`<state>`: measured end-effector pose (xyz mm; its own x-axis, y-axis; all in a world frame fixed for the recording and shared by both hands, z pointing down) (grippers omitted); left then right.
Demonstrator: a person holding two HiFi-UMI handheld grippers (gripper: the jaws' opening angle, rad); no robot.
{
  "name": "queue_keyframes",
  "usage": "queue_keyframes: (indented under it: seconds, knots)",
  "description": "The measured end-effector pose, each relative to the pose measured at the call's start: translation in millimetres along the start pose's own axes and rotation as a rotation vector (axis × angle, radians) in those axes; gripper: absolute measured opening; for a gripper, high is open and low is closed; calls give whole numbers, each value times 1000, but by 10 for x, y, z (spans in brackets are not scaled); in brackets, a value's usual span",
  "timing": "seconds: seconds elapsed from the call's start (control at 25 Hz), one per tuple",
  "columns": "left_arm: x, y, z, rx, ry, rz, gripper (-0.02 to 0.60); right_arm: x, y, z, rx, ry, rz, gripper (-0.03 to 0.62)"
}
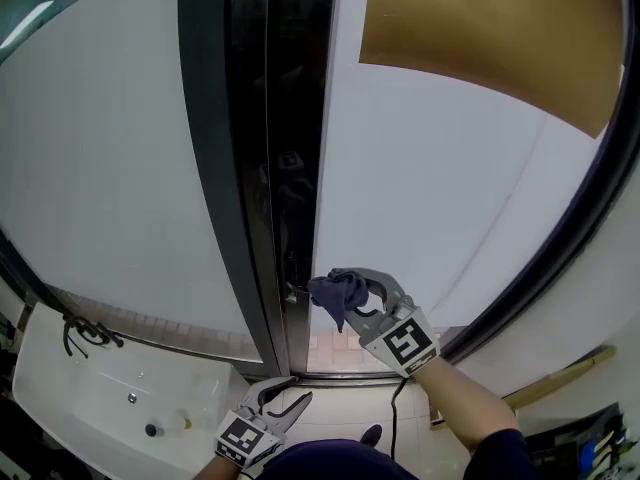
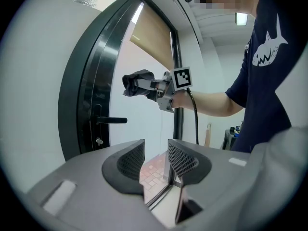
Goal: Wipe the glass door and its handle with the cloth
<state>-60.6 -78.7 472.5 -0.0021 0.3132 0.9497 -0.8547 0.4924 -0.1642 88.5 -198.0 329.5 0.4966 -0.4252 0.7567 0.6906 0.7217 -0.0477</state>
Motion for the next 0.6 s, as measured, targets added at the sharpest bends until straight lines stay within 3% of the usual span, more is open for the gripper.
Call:
queue_keyframes:
  seconds: [0.28,0.6]
  knots:
    - [32,25,-33,-45,16,-21,146,-92,-569,-190,-57,235,77,150]
    - [101,78,-60,-103,41,-32,146,-203,-1077,-121,-53,712,107,150]
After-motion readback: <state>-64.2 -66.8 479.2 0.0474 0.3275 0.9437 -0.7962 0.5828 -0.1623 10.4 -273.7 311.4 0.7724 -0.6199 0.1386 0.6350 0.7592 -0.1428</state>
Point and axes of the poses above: the fingertips, and each gripper's own axes: y backward along the fingers, z to its left, x out of its underside, the point moved 6 cm from there along y, backward along the fingers, and after that the axes turned 14 degrees about y, right-handed, at the moved point
